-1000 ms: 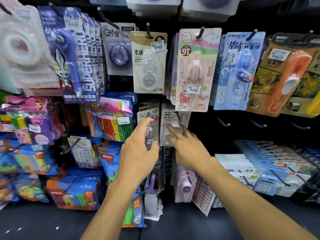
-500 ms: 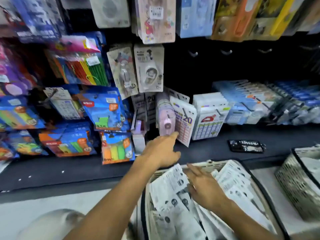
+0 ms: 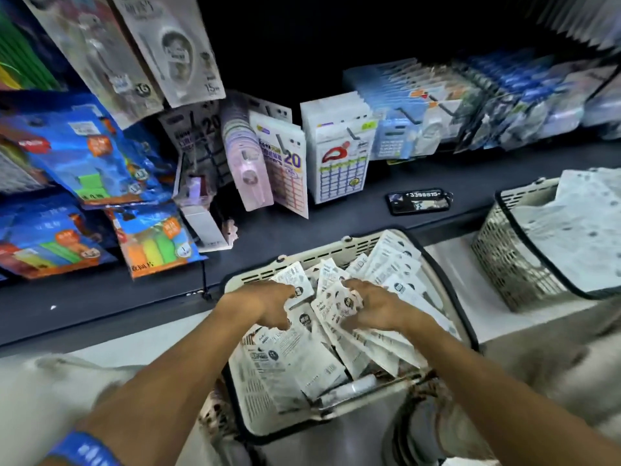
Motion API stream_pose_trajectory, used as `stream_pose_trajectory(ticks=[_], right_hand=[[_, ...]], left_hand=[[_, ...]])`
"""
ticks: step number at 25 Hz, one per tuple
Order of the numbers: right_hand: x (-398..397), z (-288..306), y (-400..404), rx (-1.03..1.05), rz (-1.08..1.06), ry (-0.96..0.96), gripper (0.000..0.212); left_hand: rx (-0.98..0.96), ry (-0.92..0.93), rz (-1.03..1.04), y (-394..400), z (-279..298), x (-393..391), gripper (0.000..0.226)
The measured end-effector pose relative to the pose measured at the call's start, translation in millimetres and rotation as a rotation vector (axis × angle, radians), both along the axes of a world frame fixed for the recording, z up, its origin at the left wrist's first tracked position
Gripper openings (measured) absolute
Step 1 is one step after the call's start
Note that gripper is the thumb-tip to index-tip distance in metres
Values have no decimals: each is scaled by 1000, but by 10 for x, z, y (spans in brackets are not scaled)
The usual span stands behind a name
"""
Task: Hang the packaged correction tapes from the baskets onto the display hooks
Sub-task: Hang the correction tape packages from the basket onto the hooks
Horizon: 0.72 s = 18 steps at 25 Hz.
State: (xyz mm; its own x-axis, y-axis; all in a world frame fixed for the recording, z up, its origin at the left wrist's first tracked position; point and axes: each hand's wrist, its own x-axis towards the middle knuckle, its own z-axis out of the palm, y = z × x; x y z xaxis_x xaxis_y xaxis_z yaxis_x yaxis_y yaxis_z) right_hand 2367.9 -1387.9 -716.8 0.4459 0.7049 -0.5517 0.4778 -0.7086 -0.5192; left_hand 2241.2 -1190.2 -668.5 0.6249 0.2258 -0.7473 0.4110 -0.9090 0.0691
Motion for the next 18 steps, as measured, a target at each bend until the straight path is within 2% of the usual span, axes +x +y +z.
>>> stream_pose_trajectory(ticks=[2,3,4,5,7,8,10,11,14,17,18], right_hand=[[145,-2,-88,86,-99,175,86],[188,-17,-129,164,-201,180,84],[227,-37,-184,172,-287,120,85],[269,-72,-259,84,-316,8,92],[272,-176,-455,-273,-227,-191,114],[248,-232,-565,-376,-168,-208,125],[204,-293,-720,-429,-17,-188,138],[203,-299,-755,-417,48,-198,138],[287,-301,-789,-232,51,-218,103],[296,-281,-795,-47,-167,113,68],[299,-267,-789,2,-221,165,54]], left_hand=[[-38,36,-46,-105,-46,69,65],[-59,53,-74,-161,-73,115,62],[-73,66,-99,-207,-93,168,59],[-79,69,-118,-245,-109,234,55],[-79,45,-129,-306,-83,349,51],[-76,23,-142,-336,-72,394,50],[-69,-14,-183,-393,-73,459,48],[-72,-19,-191,-412,-74,478,48],[-109,-21,-162,-434,-68,488,50],[-139,-38,-131,-406,-34,458,51],[-145,-49,-117,-390,-25,445,51]])
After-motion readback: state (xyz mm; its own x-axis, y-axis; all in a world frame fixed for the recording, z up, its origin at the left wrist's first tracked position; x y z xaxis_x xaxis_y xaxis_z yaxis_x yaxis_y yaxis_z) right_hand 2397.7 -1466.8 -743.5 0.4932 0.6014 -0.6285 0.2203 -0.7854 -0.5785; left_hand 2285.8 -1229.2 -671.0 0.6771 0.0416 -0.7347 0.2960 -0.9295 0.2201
